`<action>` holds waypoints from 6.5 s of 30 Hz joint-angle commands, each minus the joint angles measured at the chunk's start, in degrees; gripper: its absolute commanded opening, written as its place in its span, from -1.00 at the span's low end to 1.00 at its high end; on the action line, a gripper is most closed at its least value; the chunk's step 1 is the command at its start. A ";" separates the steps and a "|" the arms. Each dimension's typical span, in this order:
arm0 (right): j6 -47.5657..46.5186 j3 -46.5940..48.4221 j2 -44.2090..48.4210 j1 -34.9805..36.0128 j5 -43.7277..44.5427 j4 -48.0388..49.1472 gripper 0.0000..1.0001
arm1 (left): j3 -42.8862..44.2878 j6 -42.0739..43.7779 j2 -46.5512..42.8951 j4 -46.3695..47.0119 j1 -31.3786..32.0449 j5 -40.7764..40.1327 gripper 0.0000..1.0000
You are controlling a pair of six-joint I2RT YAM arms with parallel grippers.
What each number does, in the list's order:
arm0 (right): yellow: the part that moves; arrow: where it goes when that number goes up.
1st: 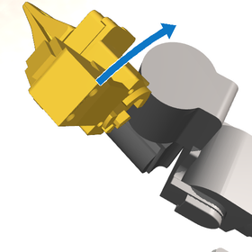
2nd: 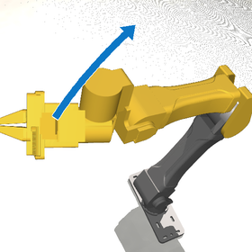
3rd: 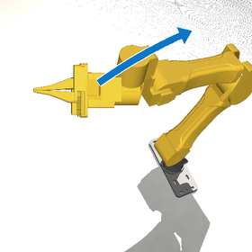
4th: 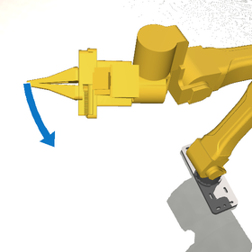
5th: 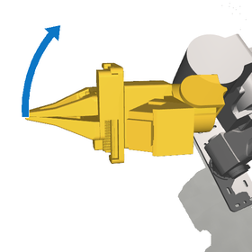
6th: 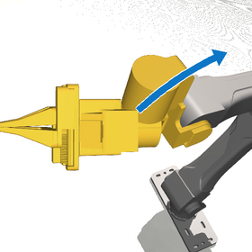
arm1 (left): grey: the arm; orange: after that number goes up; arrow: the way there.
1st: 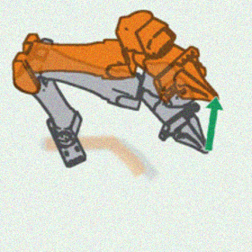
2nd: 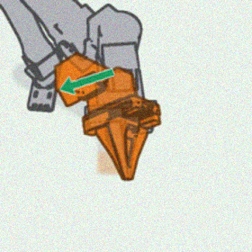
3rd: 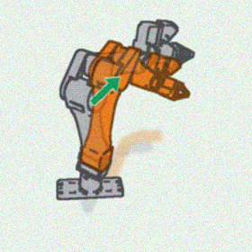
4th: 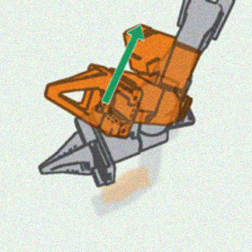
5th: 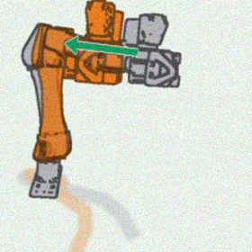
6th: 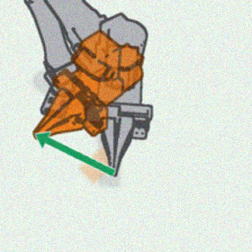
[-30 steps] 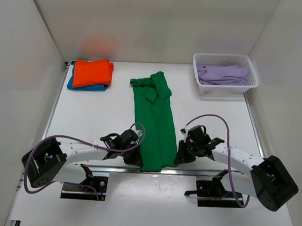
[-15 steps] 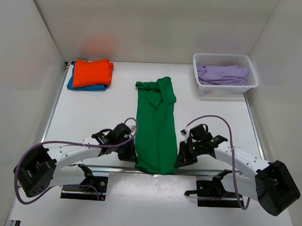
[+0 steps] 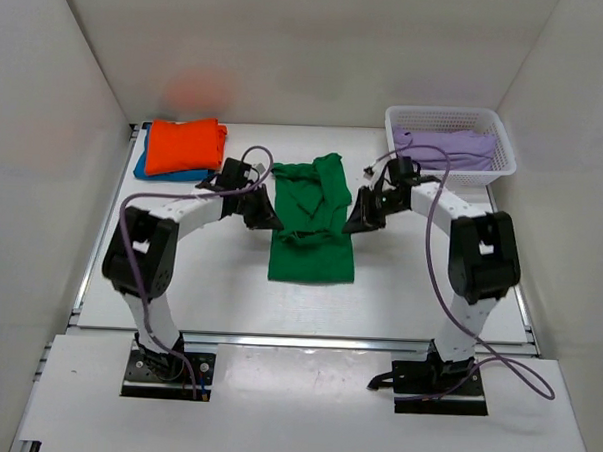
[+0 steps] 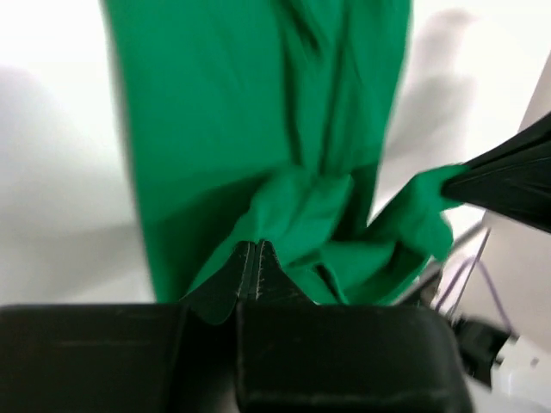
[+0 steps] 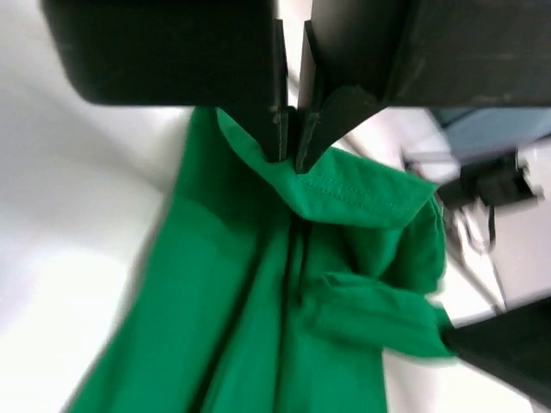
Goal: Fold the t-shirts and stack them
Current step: Fold the folded rectangular tshirt in 1/3 of the way, then grab one side of the 2/3 rectangular tshirt with both arms, then fold the long partially folded tshirt into a neat square, then put the neatly folded tshirt into the corner of the board with the left arm
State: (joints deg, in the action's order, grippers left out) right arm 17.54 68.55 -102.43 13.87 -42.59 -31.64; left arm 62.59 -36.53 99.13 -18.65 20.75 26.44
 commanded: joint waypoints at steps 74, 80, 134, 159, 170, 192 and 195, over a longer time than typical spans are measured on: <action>20.15 -41.29 35.36 19.78 10.96 13.00 -1.00 | -46.24 -16.20 -47.89 5.40 19.31 -11.22 -1.00; 18.76 -36.76 35.91 16.73 6.38 9.94 -1.00 | -38.88 -12.16 -49.75 -0.77 14.69 -10.01 -1.00; 2.85 1.06 3.90 0.28 10.25 16.96 0.14 | 10.44 26.33 11.86 -2.44 -0.28 -27.14 0.90; 6.19 -3.42 12.08 -2.09 8.14 18.28 0.06 | 24.60 27.13 25.85 -23.08 3.42 -19.05 -1.00; 6.63 -5.88 19.28 -3.85 8.92 17.31 0.02 | 36.36 31.70 19.69 -21.34 -6.94 -28.10 -1.00; 6.19 -16.52 29.39 -4.90 6.91 12.75 -0.02 | 71.71 36.53 29.46 -28.98 -15.39 -31.71 -1.00; 6.45 -17.49 30.01 -5.08 6.55 12.39 -0.03 | 72.50 36.36 27.87 -27.49 -16.80 -31.18 -1.00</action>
State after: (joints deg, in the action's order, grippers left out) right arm 25.02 50.85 -74.91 8.60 -34.74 -18.85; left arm 134.30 -0.40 134.63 -49.32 6.22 -5.43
